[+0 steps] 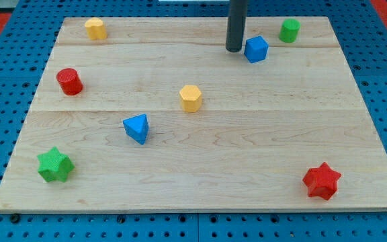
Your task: Push the red circle closer to the blue cube
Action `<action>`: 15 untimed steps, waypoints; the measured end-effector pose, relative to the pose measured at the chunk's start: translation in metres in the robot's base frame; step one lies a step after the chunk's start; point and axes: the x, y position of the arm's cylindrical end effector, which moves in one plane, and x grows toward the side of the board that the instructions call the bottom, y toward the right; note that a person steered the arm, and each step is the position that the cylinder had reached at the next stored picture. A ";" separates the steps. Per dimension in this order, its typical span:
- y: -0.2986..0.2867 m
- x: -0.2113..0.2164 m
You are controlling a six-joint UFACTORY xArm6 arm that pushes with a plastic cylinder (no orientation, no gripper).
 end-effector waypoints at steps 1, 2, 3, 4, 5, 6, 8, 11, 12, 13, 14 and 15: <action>0.043 0.005; 0.033 0.014; -0.035 0.038; -0.119 0.038; -0.229 0.037; -0.325 0.036; -0.375 0.077; -0.285 0.115; -0.251 0.129; -0.221 0.088; -0.165 0.064; -0.115 0.042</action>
